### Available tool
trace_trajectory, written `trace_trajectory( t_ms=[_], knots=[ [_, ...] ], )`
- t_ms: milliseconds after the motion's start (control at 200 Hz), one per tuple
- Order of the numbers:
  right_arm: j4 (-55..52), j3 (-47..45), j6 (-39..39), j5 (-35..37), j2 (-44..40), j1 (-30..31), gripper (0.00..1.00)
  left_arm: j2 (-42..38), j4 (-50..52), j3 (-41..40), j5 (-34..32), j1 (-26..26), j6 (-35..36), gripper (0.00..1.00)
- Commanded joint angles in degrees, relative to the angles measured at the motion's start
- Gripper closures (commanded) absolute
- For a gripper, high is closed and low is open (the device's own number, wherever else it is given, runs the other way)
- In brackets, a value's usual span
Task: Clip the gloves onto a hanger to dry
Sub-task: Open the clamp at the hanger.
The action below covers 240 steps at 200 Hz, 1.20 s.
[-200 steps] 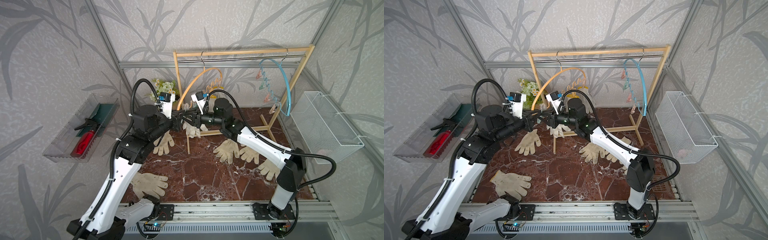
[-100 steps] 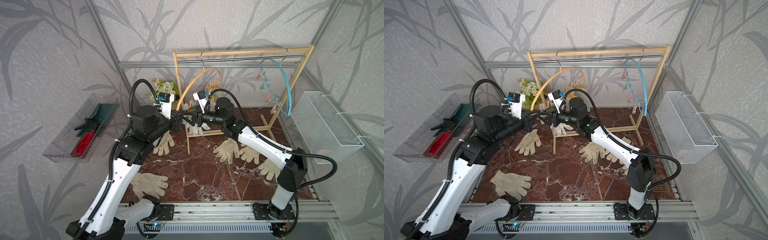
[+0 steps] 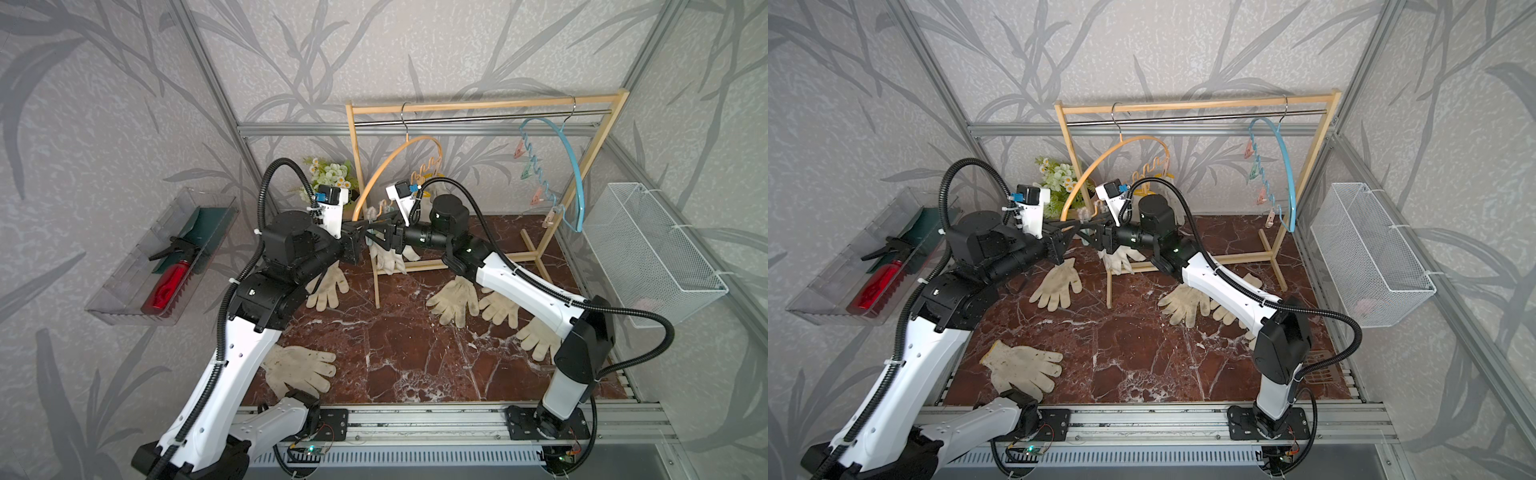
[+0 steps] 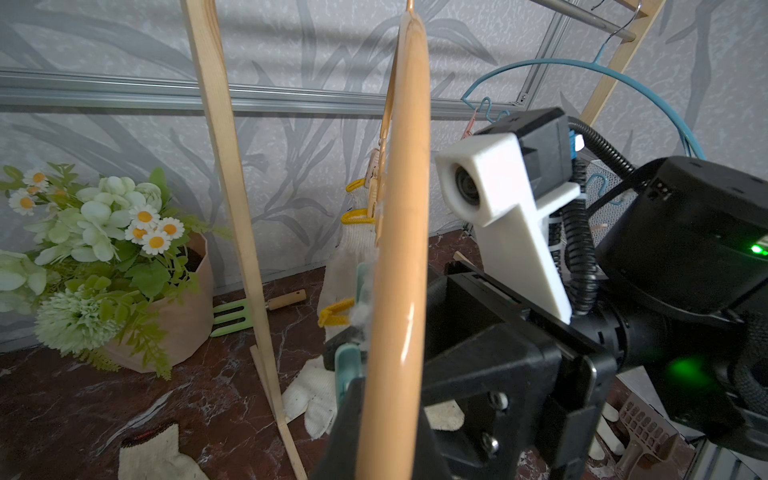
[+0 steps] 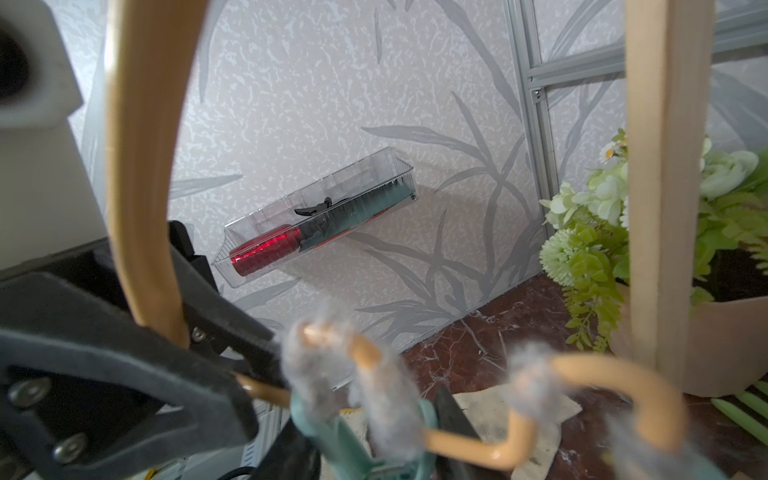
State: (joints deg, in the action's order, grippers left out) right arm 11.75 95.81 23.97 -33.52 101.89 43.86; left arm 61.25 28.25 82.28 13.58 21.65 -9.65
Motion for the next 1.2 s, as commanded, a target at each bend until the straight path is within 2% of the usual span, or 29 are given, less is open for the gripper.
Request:
trace_trajectory(
  t_ms=[0,80,140,195,300,425,555,665,790,925,1040,1195],
  knots=[
    [1.66,0.42,0.03,-0.67,-1.74,-0.17,0.64,-1.07,0.58,-0.58,-0.65,-0.20,-0.46,0.88],
    [1.44,0.27,-0.13,-0.54,-1.91,-0.17,0.67,-1.27,0.67,-0.70,-0.79,-0.20,-0.51,0.88],
    [1.44,0.17,-0.30,-0.45,-1.92,-0.17,0.74,-1.45,0.67,-0.81,-1.13,-0.20,-0.49,0.87],
    [1.27,0.08,-0.41,-0.33,-1.88,-0.17,0.75,-1.88,0.88,-0.81,-1.62,-0.20,-0.70,0.86],
    [1.02,-0.09,-0.74,0.31,-1.96,-0.17,0.77,-3.49,1.82,-1.17,-3.21,-0.20,-1.02,0.67],
    [0.54,-0.41,-1.28,1.38,-2.12,-0.24,0.75,-6.67,3.76,-2.64,-6.86,-0.20,-1.82,0.56],
    [0.42,-0.55,-1.53,1.70,-2.06,-0.43,0.73,-10.43,7.69,-4.68,-13.84,-0.23,-3.62,0.56],
    [0.61,-0.50,-1.47,1.72,-1.94,-0.44,0.73,-11.98,14.11,-6.57,-24.56,-0.20,-5.69,0.58],
    [0.80,-0.25,-1.42,1.53,-1.69,-0.52,0.73,-12.68,20.44,-10.10,-36.02,-0.46,-11.18,0.60],
    [0.84,-0.06,-1.43,1.35,-1.43,-0.53,0.73,-14.05,23.41,-16.83,-42.78,-1.72,-18.65,0.60],
    [0.83,0.10,-1.35,1.16,-1.44,-0.53,0.73,-14.05,27.00,-22.05,-46.32,-4.81,-25.68,0.61],
    [0.99,0.18,-1.38,0.91,-1.51,-0.61,0.73,-13.16,27.08,-30.36,-40.85,-13.02,-33.33,0.60]
  ],
)
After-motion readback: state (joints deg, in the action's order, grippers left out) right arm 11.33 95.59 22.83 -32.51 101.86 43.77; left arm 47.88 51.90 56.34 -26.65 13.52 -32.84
